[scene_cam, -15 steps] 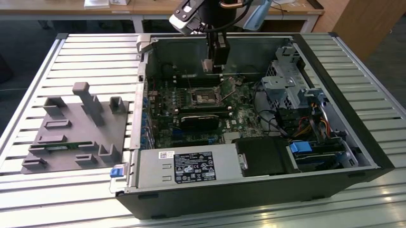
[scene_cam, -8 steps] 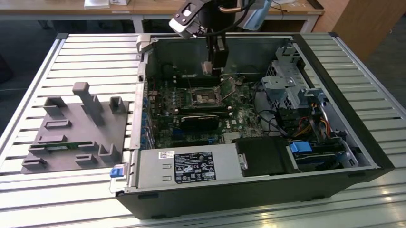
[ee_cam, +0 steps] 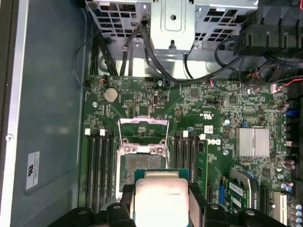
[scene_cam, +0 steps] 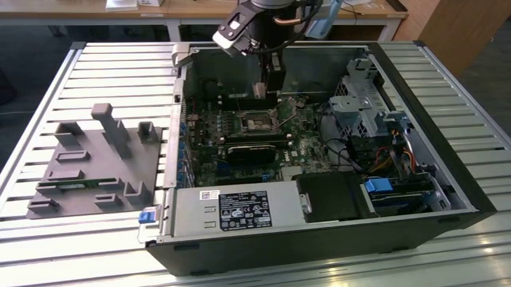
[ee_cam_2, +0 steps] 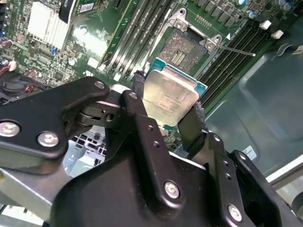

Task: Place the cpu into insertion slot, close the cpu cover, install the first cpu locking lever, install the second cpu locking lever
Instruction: 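Place the cpu into insertion slot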

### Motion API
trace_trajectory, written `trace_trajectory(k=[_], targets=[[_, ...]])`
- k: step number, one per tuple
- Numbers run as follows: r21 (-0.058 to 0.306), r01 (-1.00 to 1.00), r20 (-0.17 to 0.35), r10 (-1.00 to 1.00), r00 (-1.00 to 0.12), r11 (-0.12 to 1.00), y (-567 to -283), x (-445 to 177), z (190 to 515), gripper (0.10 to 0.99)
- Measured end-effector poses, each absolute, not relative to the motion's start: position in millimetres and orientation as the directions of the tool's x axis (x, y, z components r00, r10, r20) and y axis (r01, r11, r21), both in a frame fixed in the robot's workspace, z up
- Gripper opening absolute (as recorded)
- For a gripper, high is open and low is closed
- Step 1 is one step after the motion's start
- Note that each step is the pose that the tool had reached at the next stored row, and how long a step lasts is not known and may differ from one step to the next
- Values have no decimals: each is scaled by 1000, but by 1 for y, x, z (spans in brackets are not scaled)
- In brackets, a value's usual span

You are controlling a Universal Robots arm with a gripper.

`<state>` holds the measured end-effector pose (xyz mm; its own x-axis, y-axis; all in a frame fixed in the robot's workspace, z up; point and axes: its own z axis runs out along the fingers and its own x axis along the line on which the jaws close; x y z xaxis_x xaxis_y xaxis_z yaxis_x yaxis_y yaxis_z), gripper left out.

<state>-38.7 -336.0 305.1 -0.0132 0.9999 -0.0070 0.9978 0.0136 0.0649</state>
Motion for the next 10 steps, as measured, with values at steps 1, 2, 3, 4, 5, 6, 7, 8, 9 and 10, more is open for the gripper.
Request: trace_trajectory(k=[1,2,3,4,5,6,7,8,9,10], targets=[[65,998,-7,1000,-13,14,-336,-39,304,541],[65,998,-7,1000,-13,14,-336,-39,304,541],[65,998,-7,1000,-13,14,-336,-39,304,541],[65,998,-7,1000,-13,14,-336,-39,303,541],[65,998,-7,1000,-13,14,-336,-39,303,541],[65,998,-7,1000,-13,14,-336,-39,303,541],[65,998,-8,1000,-13,14,-336,-39,302,541],[65,998,-8,1000,-13,14,-336,-39,302,541],[65,998,-8,1000,-13,14,-336,-39,301,541],[65,998,-8,1000,-13,14,-336,-39,301,541]])
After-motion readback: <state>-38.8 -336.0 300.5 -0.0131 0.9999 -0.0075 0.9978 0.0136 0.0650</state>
